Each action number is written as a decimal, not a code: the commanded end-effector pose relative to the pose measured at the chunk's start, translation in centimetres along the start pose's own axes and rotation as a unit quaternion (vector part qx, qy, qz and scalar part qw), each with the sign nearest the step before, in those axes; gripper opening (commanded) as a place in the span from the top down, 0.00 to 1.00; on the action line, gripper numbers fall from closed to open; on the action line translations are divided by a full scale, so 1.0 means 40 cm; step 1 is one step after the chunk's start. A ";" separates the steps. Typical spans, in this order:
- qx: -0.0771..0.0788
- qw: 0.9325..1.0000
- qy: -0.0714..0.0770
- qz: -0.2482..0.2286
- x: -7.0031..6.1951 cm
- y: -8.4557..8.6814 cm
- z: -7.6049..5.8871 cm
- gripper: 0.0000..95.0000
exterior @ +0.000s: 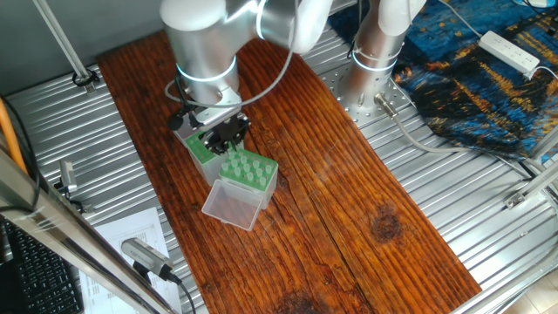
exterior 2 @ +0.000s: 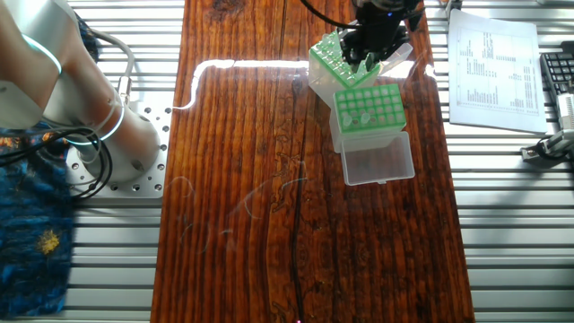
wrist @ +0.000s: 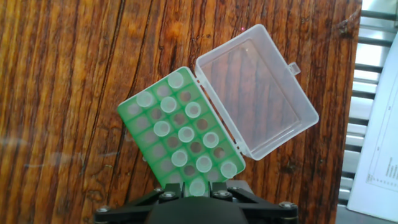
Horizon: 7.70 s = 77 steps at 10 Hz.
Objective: Transfer all large pipette tips from one holder to another
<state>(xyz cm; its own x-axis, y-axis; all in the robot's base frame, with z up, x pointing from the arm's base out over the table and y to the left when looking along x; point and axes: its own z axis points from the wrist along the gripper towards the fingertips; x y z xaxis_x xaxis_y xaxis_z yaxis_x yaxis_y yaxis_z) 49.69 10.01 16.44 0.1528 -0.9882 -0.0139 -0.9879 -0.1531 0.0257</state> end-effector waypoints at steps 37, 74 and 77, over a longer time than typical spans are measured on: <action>0.002 1.000 0.004 0.016 -0.012 -0.006 0.017 1.00; 0.008 0.994 0.017 0.110 -0.078 0.064 -0.135 0.80; 0.009 0.992 0.009 0.122 -0.081 0.064 -0.138 0.80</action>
<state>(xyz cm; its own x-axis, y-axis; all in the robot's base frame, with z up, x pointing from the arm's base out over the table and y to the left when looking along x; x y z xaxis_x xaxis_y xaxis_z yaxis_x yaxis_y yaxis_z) 46.79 12.79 22.06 -0.0942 -0.9955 0.0047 -0.9955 0.0943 0.0089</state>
